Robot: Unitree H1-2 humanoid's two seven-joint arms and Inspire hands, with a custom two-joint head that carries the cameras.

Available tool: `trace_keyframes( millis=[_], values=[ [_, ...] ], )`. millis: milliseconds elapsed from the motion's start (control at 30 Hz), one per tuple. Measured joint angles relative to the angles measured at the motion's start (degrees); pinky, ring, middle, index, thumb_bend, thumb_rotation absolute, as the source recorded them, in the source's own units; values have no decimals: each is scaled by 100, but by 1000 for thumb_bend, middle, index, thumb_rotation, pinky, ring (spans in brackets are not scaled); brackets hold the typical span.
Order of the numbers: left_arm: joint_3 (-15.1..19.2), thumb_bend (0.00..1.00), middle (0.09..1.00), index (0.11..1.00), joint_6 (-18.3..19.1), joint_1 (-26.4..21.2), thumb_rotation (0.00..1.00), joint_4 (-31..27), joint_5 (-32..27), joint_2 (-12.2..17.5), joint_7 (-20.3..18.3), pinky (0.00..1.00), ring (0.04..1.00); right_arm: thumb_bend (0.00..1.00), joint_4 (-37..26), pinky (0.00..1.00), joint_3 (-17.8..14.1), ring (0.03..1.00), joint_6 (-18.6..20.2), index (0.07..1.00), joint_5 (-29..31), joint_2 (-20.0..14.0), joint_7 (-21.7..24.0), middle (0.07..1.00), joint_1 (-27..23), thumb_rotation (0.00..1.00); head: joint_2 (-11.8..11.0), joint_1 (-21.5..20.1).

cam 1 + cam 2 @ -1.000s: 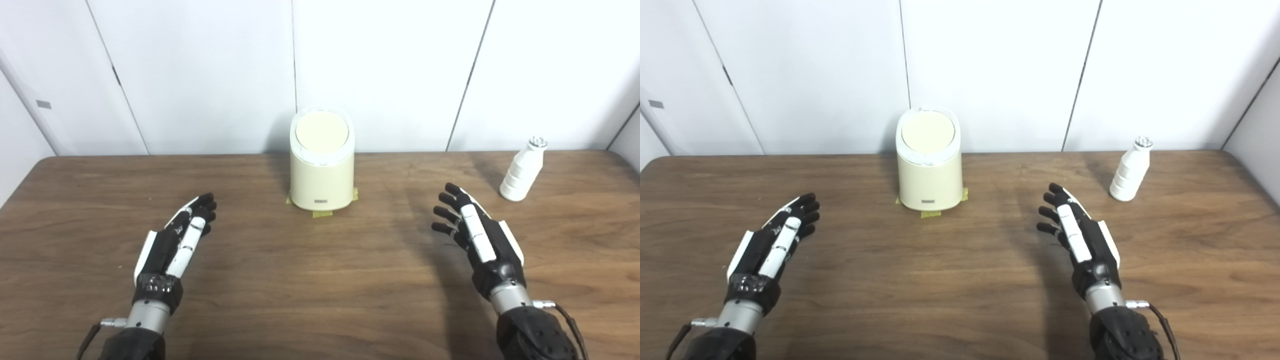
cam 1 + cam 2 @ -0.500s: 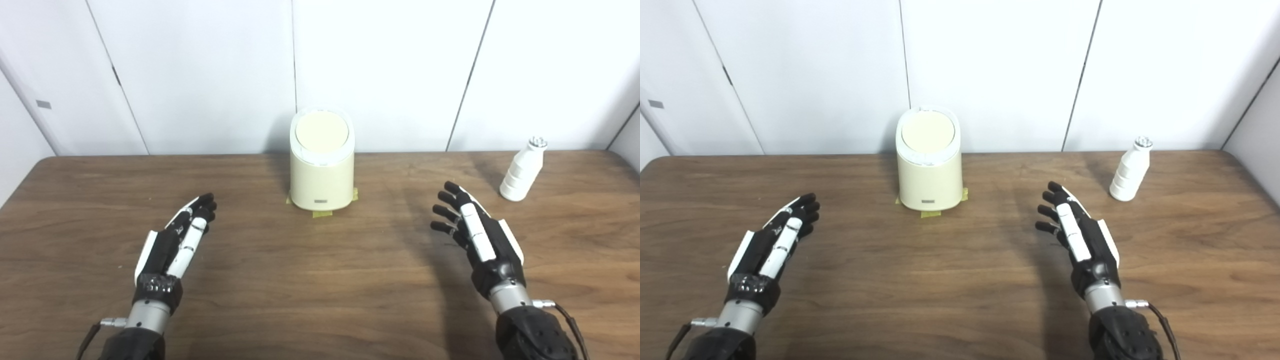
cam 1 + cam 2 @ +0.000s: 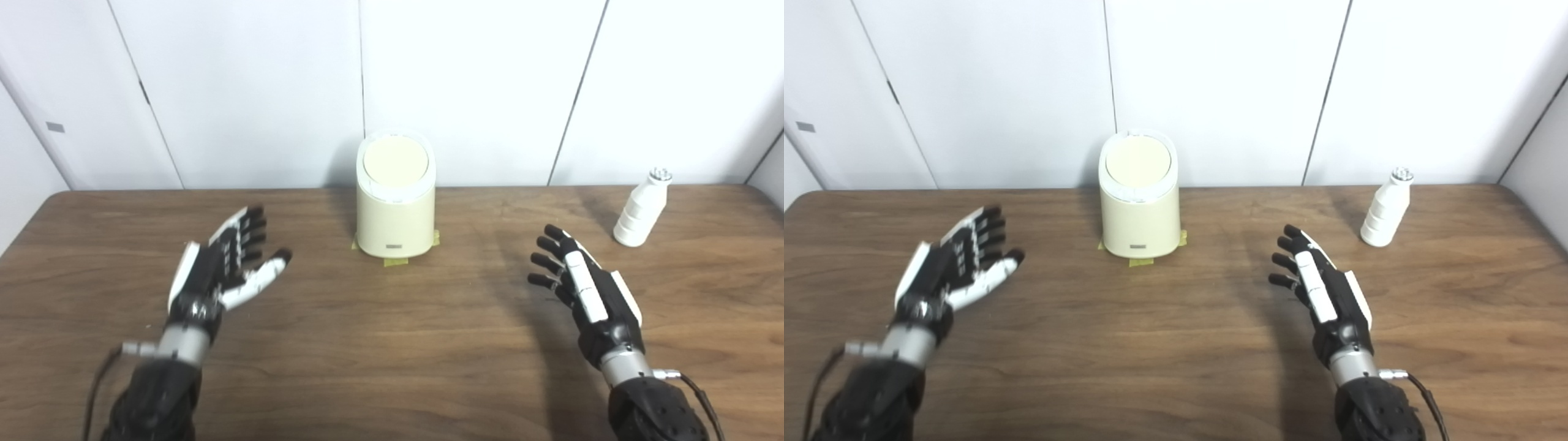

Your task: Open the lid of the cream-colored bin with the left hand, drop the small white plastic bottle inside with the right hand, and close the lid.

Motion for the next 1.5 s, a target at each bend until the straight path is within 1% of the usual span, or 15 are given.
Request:
trace_keyframes(
  millis=[100, 233, 400, 567, 633, 733, 767, 900, 967, 1033, 1100, 1167, 1267, 1433, 1500],
  values=[
    [6, 691, 904, 921, 0, -478, 65, 60, 186, -69, -173, 791, 875, 545, 58, 703, 2, 820, -49, 863, -7, 21, -28, 865, -3, 836, -36, -9],
    [-63, 724, 902, 904, 0, -1043, 60, 350, 282, -240, -390, 800, 876, 546, 73, 695, 7, 826, -94, 866, -10, 55, -51, 870, -6, 829, -44, -17],
    [-251, 763, 886, 883, 1, -1645, 77, 781, 502, -255, -461, 773, 855, 549, 74, 703, 0, 830, -118, 865, -17, 88, -81, 870, -2, 820, -53, 0],
    [-336, 794, 875, 873, -53, -2229, 94, 1487, 506, -253, -403, 764, 852, 552, 142, 698, -6, 824, -170, 866, -4, 93, -83, 871, -6, 824, -62, 18],
    [-413, 794, 880, 872, -116, -2445, 82, 1876, 510, -240, -376, 783, 862, 546, 172, 698, -4, 823, -176, 866, -4, 93, -83, 869, -5, 828, -71, 18],
    [-550, 793, 881, 870, -149, -2745, 76, 2392, 525, -232, -355, 782, 857, 548, 180, 698, 0, 824, -181, 865, -8, 97, -88, 869, -7, 829, -62, 26],
    [-598, 794, 883, 873, -166, -2804, 73, 2498, 539, -232, -351, 781, 855, 548, 180, 697, 2, 824, -186, 865, -9, 101, -88, 869, -7, 829, -53, 18],
    [-880, 816, 879, 875, -501, -3069, 73, 3003, 750, -215, -315, 767, 847, 548, 185, 700, 3, 823, -201, 865, -10, 107, -91, 869, -7, 825, -53, 18],
    [-987, 828, 876, 875, -597, -3193, 82, 3240, 866, -215, -305, 754, 842, 555, 187, 698, 5, 818, -215, 866, -13, 117, -92, 866, -6, 825, -44, 18],
    [-1125, 828, 864, 861, -610, -3360, 71, 3509, 960, -211, -293, 708, 822, 554, 194, 696, 7, 814, -228, 864, -14, 124, -94, 859, -7, 817, -44, 9],
    [-1231, 833, 860, 854, -617, -3495, 58, 3716, 1073, -213, -289, 701, 819, 553, 199, 695, 7, 811, -247, 862, -13, 139, -99, 854, -10, 810, -36, 9],
    [-1322, 835, 866, 865, -639, -3626, 50, 3880, 1126, -229, -258, 757, 837, 555, 200, 696, 7, 809, -260, 862, -11, 156, -105, 853, -11, 808, -27, -9],
    [-1456, 842, 864, 862, -706, -3758, 46, 4134, 1209, -241, -212, 768, 842, 559, 196, 690, 16, 804, -259, 862, -22, 198, -128, 846, -12, 802, -9, -26],
    [-1650, 855, 858, 857, -744, -3808, 53, 4396, 1411, -241, -194, 728, 827, 553, 192, 683, 25, 802, -259, 861, -42, 299, -175, 845, -19, 798, 0, -26],
    [-1670, 854, 860, 862, -746, -3809, 34, 4462, 1425, -239, -195, 718, 826, 553, 193, 681, 43, 802, -260, 864, -57, 300, -173, 847, -25, 816, 0, -44]
  ],
)
